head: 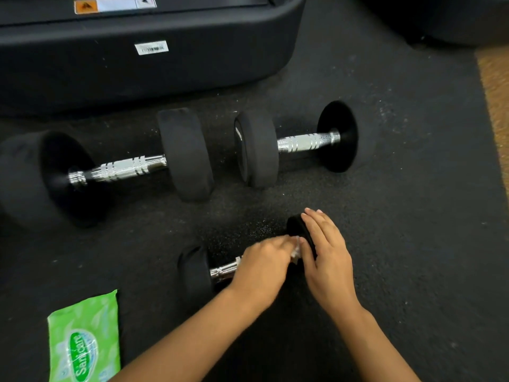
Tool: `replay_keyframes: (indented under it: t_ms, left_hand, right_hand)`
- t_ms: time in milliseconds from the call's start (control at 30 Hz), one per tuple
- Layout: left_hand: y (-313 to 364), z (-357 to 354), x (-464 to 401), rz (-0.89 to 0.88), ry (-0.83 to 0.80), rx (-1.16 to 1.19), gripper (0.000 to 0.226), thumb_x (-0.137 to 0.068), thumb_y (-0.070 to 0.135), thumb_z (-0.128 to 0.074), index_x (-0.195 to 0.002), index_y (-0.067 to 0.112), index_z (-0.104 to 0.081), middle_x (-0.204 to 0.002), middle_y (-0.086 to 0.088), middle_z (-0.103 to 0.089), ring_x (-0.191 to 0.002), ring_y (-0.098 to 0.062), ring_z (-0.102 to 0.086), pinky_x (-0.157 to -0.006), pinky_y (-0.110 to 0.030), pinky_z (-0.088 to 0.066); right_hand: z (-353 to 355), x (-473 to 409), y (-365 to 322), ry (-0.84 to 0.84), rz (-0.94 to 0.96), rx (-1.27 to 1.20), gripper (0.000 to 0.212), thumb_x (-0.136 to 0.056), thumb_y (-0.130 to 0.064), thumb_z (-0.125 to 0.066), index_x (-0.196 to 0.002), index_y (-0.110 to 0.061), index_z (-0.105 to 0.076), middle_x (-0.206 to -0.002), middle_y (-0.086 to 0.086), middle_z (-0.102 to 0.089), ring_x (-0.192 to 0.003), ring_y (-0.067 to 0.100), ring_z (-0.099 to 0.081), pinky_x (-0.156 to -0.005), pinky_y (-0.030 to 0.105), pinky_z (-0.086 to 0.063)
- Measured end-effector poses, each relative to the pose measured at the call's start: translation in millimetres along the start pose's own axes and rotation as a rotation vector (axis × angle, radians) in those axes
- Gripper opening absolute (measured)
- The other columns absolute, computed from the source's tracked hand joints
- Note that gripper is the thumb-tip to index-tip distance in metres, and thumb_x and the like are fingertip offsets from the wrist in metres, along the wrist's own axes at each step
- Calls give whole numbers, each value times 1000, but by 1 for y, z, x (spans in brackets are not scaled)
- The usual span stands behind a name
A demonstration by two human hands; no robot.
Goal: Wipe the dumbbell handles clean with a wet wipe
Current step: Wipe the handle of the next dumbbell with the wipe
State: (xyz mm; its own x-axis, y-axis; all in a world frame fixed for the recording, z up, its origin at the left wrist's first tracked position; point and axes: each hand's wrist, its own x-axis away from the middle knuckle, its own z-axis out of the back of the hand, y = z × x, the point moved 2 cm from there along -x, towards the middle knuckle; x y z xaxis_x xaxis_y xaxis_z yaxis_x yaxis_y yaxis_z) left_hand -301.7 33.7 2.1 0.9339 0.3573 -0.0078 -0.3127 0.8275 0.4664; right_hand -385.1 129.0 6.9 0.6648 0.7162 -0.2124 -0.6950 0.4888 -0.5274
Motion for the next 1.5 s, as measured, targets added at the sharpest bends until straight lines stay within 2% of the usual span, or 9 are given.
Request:
replay_keyframes:
  t_ms: [100,267,467,633,867,933,1067,1367,1500]
  left_hand:
    - [9,-2,6,-101,104,-66,26,-70,6,-71,-96,8,-71,-93,-8,-72,-82,-21,-70,-65,-30,-56]
    - [-11,9,-22,178,-109,24,20,-95,25,-46,-95,15,-63,-90,-10,-67,-85,-30,-63,-73,-40,-50]
    - [7,16,-21,-29,-183,-220,23,-96,18,-42,-114,13,-56,-107,-8,-63,-97,-28,-61,-77,-37,-46]
    - [-7,18,-29,143,-278,-108,23,-96,25,-45,-102,13,-63,-96,-11,-65,-90,-29,-62,-73,-36,-47]
    - [13,2,-4,5,90,-66,21,-71,10,-75,-91,10,-68,-85,-5,-70,-73,-18,-68,-55,-26,-53]
    - [-1,-10,8,-92,154,17,27,-76,9,-65,-102,7,-68,-99,-7,-70,-88,-18,-68,-73,-27,-55]
    - [-5,-8,20,-144,180,67,41,-68,-1,-76,-108,3,-67,-108,-12,-68,-100,-21,-66,-83,-33,-54]
    - [3,-17,26,-236,157,-93,40,-83,6,-40,-116,0,-62,-120,-14,-62,-113,-24,-58,-96,-35,-46]
    - [5,-5,2,-94,109,-47,28,-83,12,-50,-104,8,-69,-99,-8,-70,-89,-21,-69,-72,-31,-56]
  right_hand:
    - [-1,-1,-1,1,5,3,43,-88,-9,-60,-130,-8,-51,-136,3,-49,-132,5,-27,-108,30,-26]
    - [0,-4,-3,-13,-2,15,45,-87,-7,-61,-131,-10,-51,-137,1,-48,-132,1,-24,-109,28,-24]
    - [-1,0,0,-6,7,11,47,-86,-5,-62,-131,-9,-50,-137,1,-48,-132,2,-24,-109,20,-18]
    - [-1,-1,0,-10,12,9,45,-87,-7,-61,-131,-9,-50,-137,1,-48,-132,2,-24,-109,21,-18]
    - [0,-2,0,-18,-2,-14,41,-90,-12,-56,-131,-10,-51,-137,1,-48,-132,1,-25,-110,24,-22]
    - [0,-3,0,-26,-8,-20,43,-89,-10,-58,-131,-11,-50,-138,-1,-47,-132,2,-25,-109,27,-24]
    - [1,-3,0,-25,-5,-29,44,-88,-8,-60,-131,-10,-50,-137,-1,-47,-132,1,-25,-108,28,-25]
    - [0,-4,0,-10,-3,-24,42,-90,-18,-50,-131,-11,-51,-137,-1,-49,-132,4,-28,-108,31,-29]
    - [-1,-5,-1,-16,0,-19,40,-90,-12,-56,-130,-10,-51,-136,1,-49,-132,5,-29,-108,29,-26]
